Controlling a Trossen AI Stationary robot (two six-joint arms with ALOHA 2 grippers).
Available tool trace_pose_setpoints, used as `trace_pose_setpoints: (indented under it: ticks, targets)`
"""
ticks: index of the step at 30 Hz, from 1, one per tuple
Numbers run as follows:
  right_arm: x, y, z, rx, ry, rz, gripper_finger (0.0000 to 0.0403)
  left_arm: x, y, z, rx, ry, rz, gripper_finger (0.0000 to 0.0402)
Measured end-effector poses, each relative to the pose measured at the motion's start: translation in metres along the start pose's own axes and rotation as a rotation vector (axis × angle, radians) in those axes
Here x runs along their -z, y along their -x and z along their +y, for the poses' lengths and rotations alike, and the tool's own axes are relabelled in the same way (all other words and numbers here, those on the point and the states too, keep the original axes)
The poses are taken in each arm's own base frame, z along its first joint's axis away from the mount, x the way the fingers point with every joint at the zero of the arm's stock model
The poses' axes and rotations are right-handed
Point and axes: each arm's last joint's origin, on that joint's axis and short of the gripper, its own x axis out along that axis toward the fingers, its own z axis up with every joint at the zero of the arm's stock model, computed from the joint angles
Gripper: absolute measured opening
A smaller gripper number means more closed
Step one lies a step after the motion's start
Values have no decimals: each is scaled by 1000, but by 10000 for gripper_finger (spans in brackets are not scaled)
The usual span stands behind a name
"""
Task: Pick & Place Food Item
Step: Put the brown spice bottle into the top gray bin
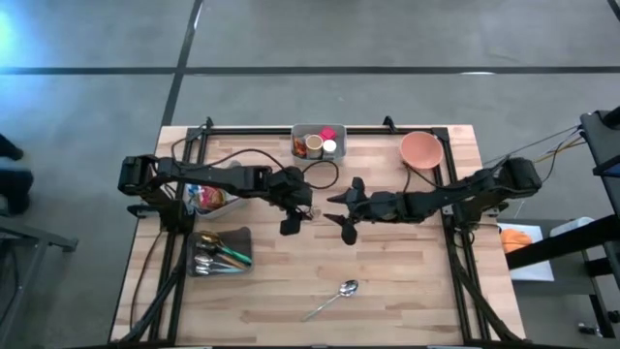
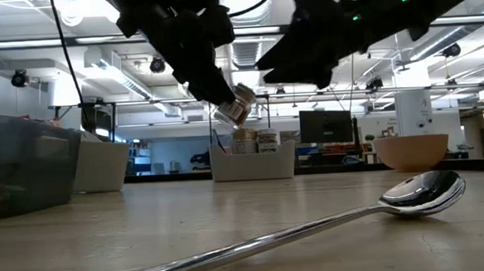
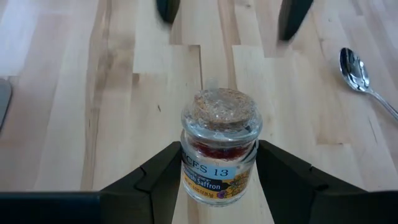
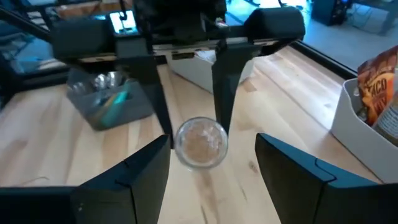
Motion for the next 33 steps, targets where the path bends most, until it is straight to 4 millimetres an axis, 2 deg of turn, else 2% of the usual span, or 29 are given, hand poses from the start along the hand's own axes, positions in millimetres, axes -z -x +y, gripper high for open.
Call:
trace_pose_setpoints:
  ticks: [4, 8, 18, 33]
  targets:
    - [1, -17, 2, 17, 15, 20, 233, -1, 0, 0, 6, -1, -9, 199]
    - [2, -27, 3, 26, 20, 26, 233, -1, 0, 0, 15, 0, -8, 199]
    - [2, -28, 5, -38, -17, 40, 233, -1, 0, -1, 15, -2, -10, 199]
    - [4, -30, 3, -30, -21, 48, 233, -6, 1, -1, 37, -10, -50, 199]
